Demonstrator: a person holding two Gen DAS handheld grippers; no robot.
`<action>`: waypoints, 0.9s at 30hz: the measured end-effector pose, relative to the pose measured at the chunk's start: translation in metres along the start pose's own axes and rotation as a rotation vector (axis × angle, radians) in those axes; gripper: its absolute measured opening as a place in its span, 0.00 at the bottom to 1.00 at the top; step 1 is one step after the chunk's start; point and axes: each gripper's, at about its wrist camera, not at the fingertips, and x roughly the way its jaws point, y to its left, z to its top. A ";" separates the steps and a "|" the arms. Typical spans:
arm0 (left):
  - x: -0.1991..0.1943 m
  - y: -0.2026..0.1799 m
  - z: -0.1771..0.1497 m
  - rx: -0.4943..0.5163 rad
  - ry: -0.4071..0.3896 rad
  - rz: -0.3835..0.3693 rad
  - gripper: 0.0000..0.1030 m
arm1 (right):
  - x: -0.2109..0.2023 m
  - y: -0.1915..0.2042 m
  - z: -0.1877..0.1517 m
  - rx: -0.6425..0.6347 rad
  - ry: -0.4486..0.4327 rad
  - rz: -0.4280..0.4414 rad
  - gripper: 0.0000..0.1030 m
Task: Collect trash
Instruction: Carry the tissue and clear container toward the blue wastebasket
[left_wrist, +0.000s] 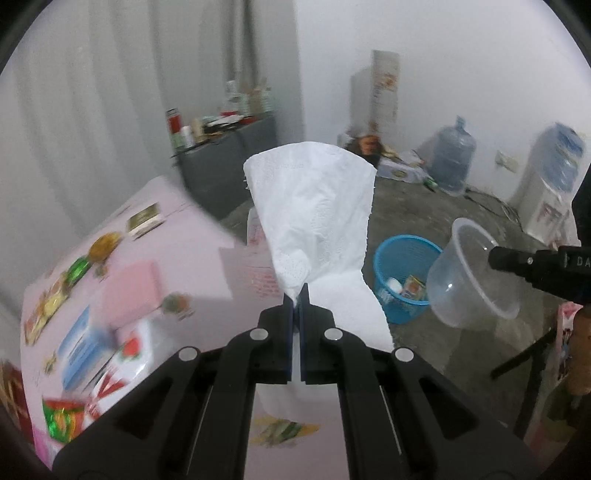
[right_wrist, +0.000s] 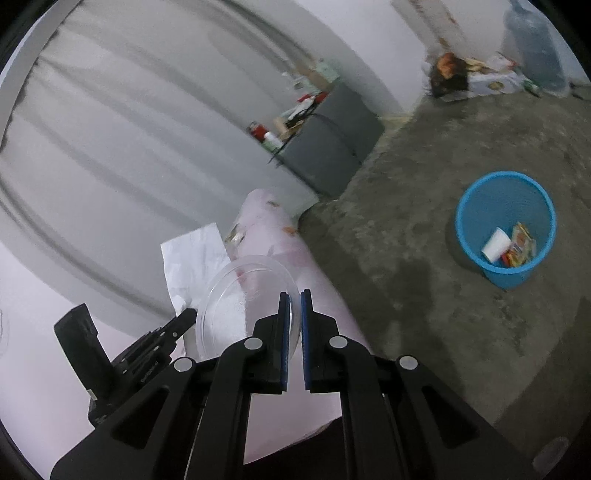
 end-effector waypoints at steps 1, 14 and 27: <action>0.008 -0.009 0.005 0.018 0.006 -0.009 0.01 | -0.002 -0.007 0.001 0.015 -0.009 -0.005 0.06; 0.118 -0.113 0.054 0.168 0.165 -0.207 0.01 | -0.009 -0.114 0.045 0.199 -0.080 -0.111 0.06; 0.274 -0.220 0.074 0.321 0.341 -0.295 0.02 | 0.043 -0.242 0.091 0.408 -0.040 -0.308 0.06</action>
